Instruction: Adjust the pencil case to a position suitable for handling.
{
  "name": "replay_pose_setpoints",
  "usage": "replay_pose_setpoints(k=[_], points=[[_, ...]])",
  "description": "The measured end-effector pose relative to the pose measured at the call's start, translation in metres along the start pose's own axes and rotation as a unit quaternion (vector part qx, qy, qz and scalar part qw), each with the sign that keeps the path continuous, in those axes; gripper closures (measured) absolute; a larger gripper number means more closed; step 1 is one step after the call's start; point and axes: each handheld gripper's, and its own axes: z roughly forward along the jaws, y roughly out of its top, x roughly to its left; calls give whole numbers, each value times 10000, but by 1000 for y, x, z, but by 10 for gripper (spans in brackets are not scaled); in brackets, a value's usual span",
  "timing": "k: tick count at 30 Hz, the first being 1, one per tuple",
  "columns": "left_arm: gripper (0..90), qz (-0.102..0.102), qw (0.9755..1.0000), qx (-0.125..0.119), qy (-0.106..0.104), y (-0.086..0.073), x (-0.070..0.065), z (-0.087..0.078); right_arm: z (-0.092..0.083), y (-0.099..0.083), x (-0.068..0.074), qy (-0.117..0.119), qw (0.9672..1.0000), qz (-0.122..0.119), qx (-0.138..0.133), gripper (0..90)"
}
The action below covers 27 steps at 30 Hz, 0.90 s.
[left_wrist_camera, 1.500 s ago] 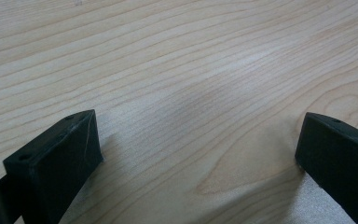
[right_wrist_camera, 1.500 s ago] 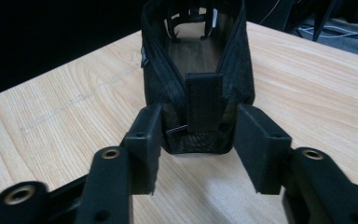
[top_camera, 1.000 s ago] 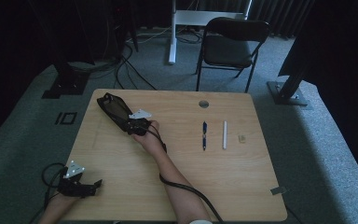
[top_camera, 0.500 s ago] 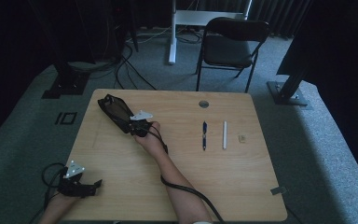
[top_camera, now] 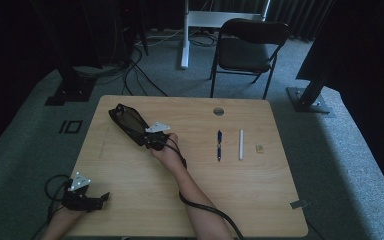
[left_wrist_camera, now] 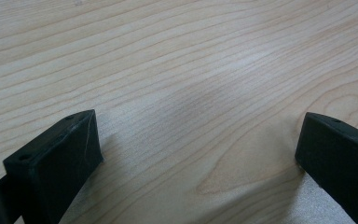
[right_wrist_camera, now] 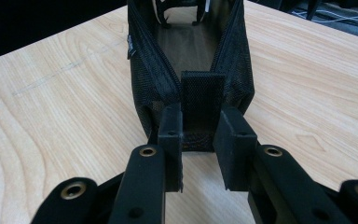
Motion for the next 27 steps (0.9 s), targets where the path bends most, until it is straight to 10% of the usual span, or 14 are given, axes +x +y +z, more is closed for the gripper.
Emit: replay_pose_setpoints(k=[27], points=[[2, -1, 10000, -1, 0, 0, 0, 0, -44, -27, -12, -10, 9998, -185, 25, 730]])
